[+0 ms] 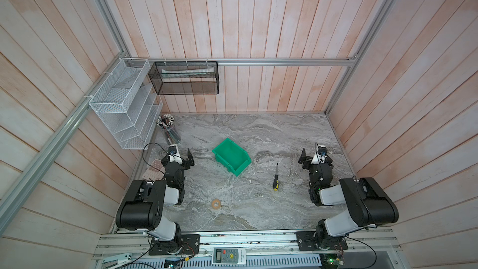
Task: Put the screwdriver in the bin
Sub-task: Pick up the screwdriver from the center of the table.
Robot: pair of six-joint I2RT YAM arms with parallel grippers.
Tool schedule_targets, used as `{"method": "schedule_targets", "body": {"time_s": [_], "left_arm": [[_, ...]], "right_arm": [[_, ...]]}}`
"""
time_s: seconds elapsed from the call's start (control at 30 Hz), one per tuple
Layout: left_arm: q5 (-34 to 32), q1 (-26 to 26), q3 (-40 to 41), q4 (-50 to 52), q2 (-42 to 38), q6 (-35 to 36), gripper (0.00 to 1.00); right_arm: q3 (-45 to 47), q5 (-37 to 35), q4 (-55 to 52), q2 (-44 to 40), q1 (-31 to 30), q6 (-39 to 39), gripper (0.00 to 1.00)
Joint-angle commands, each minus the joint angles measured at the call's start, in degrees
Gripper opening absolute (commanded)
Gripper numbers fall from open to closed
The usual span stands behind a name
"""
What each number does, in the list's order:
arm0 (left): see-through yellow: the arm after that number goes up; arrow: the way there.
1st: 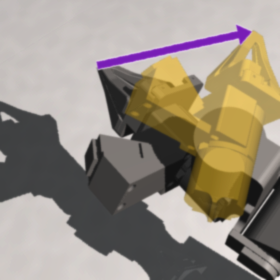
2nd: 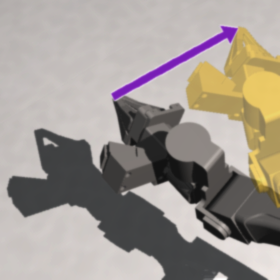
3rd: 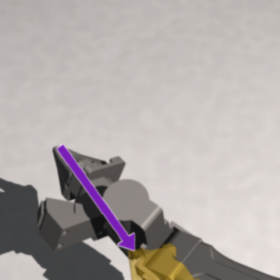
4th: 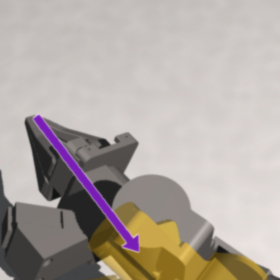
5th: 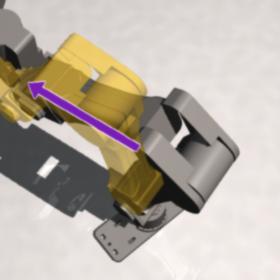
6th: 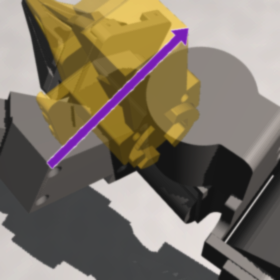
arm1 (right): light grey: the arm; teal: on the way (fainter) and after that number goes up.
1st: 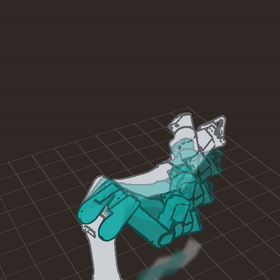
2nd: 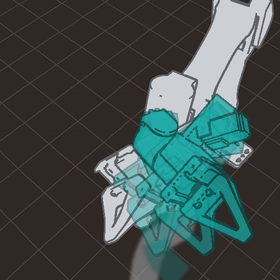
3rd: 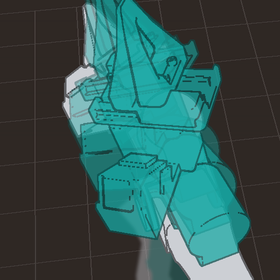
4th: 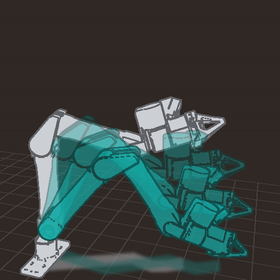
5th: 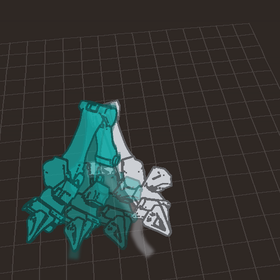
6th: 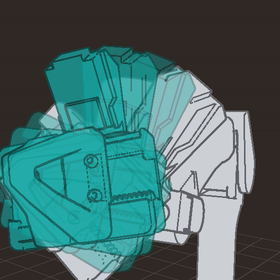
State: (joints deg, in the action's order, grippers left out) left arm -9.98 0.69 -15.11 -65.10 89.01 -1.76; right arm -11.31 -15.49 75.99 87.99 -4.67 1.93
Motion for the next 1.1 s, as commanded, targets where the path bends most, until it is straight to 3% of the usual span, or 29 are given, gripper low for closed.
{"method": "schedule_targets", "body": {"time_s": [0.0,0.13,0.23,0.33,0.4,0.47,0.57,0.8,0.93,1.07], "left_arm": [[1.36,-0.22,-0.89,0.68,-0.62,-0.61,1.00],[0.54,-0.25,-0.05,-0.89,-1.11,-0.68,1.00],[-3.30,0.95,1.85,0.81,-7.87,-0.30,1.00],[-9.56,5.32,-0.21,13.58,-20.51,0.43,1.00],[-10.17,7.33,-4.24,26.18,-27.67,-4.57,1.00],[-3.58,7.82,-7.92,36.04,-32.06,-12.39,1.00],[2.65,12.50,-11.42,41.61,-32.61,-16.66,1.00],[-8.65,35.99,-20.25,52.56,-24.08,-8.75,1.00],[-14.61,45.02,-22.76,56.35,-20.38,-7.37,1.00],[-14.37,48.47,-21.29,57.21,-18.74,-9.33,1.00]], "right_arm": [[-0.90,0.63,-0.86,0.39,0.31,0.10,0.99],[-0.74,0.35,-0.55,0.34,0.33,0.00,1.00],[-1.09,-5.89,-4.12,-3.92,-1.71,-0.36,0.99],[-3.08,-16.74,-12.81,-10.71,-5.21,0.14,0.98],[-4.98,-20.89,-18.73,-13.23,-5.79,3.06,0.99],[-11.53,-24.02,-37.24,-16.85,-5.31,17.00,0.99],[-20.59,-14.50,-55.01,-18.21,-5.35,21.39,0.98],[-25.71,4.74,-76.72,-18.58,-9.77,25.94,0.96],[-23.99,4.93,-84.31,-20.66,-17.90,26.01,0.96],[-21.22,7.23,-88.09,-22.79,-24.50,27.66,0.92]]}}
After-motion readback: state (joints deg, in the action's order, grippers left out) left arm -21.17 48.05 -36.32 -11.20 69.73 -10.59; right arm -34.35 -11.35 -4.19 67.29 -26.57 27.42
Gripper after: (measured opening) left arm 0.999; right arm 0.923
